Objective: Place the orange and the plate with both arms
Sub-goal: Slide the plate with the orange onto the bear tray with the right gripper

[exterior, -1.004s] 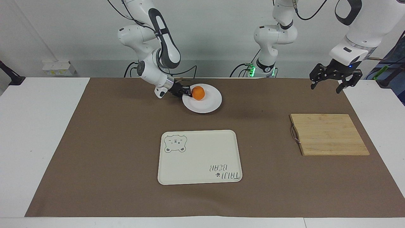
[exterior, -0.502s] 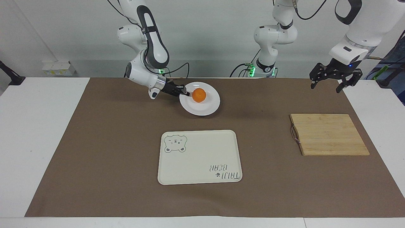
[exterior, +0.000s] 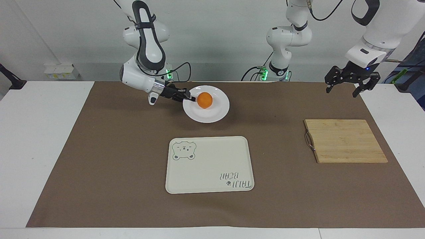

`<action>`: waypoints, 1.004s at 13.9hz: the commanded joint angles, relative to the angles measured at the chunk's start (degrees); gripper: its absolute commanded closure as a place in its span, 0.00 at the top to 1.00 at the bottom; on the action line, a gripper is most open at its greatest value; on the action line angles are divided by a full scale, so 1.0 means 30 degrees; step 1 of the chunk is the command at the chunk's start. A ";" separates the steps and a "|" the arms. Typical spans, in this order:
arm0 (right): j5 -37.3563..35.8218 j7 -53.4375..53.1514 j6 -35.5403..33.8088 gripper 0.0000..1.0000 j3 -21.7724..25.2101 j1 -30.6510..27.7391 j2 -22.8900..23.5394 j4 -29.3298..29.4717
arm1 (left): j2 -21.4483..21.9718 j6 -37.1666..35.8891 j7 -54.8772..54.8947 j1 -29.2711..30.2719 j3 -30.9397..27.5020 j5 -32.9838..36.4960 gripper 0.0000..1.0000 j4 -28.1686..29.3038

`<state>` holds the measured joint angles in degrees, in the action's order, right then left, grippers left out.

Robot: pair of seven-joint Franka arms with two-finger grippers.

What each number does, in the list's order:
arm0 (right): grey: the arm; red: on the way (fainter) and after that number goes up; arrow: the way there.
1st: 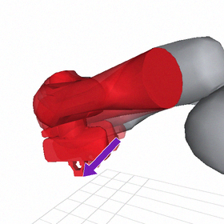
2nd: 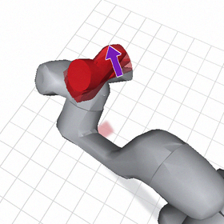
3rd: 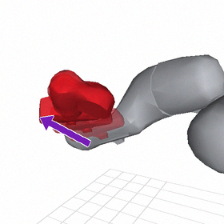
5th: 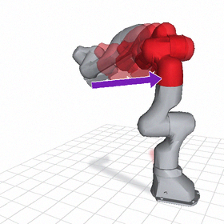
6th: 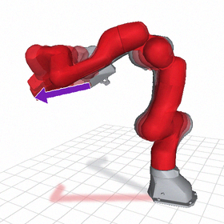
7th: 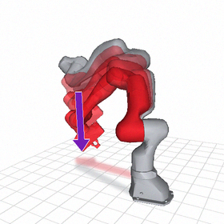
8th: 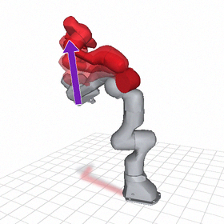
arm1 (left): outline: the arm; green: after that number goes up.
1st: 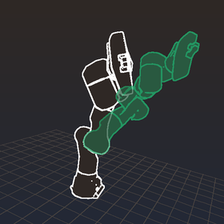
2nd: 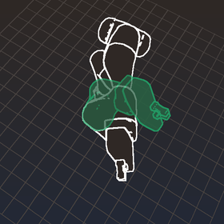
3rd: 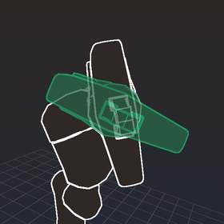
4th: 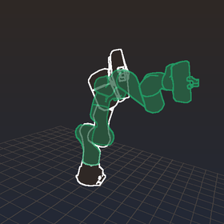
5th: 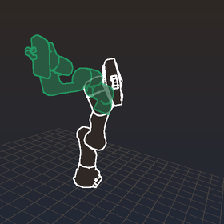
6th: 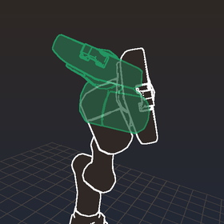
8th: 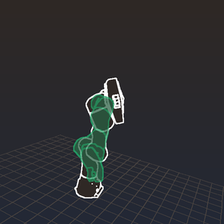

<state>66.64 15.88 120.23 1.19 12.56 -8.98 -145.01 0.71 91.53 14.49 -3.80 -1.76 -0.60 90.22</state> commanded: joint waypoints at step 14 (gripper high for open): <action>0.0784 -0.1689 -0.0674 0.00 -0.0102 -0.1815 1.1017 1.3821 | 0.0173 -0.0391 0.0208 0.0153 0.0206 0.0317 1.00 -0.0102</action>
<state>67.19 11.22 119.16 1.31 7.88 20.18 -108.73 0.73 91.47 14.50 -3.80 -1.60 -0.60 90.22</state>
